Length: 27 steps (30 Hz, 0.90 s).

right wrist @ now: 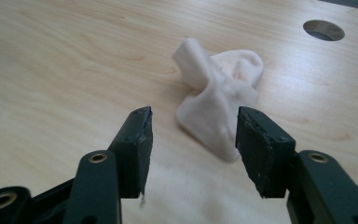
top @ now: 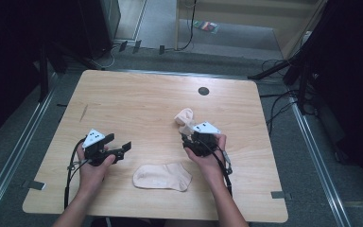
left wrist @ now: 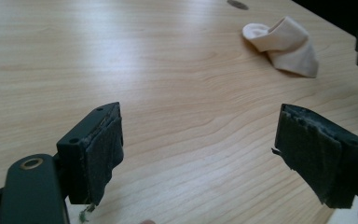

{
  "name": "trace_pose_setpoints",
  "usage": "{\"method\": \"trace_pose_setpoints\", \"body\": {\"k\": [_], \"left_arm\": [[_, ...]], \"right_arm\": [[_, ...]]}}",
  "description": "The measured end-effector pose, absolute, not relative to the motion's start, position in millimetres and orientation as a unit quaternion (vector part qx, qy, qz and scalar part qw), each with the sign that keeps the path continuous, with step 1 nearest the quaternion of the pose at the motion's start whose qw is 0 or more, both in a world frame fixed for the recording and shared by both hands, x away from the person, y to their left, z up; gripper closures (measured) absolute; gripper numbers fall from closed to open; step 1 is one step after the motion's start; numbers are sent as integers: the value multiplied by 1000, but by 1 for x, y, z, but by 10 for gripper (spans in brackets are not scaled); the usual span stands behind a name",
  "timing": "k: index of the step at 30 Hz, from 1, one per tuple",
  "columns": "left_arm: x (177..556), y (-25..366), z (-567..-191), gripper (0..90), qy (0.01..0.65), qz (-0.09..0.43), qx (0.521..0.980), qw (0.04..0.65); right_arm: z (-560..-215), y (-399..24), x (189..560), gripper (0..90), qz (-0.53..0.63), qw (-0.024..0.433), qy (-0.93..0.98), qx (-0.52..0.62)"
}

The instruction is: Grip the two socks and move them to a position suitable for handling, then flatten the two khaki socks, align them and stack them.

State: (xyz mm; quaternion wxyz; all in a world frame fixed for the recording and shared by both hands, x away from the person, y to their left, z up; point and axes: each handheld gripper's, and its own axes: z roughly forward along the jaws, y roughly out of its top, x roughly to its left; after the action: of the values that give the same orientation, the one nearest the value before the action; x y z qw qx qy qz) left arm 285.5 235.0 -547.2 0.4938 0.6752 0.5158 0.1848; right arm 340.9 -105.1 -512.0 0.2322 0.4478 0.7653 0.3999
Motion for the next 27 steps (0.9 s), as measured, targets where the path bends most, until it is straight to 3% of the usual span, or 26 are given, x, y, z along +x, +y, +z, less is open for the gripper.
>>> {"method": "trace_pose_setpoints", "body": {"k": [5,7,11,14,23,27], "left_arm": [[285,239,-549,167,528,177,660,504],[285,238,-550,172,523,176,666,501],[284,237,-550,200,526,179,666,499],[285,238,-550,203,528,177,662,502],[285,237,-550,211,526,182,663,500],[284,237,-550,211,524,184,665,500]], "right_arm": [[-522,-94,372,466,378,246,767,457],[-526,-89,382,502,358,256,768,466],[-532,-86,389,842,347,245,770,477],[-527,-85,386,853,359,233,767,478],[-482,-59,346,849,476,123,757,431],[-483,-40,332,846,500,39,767,400]]}}
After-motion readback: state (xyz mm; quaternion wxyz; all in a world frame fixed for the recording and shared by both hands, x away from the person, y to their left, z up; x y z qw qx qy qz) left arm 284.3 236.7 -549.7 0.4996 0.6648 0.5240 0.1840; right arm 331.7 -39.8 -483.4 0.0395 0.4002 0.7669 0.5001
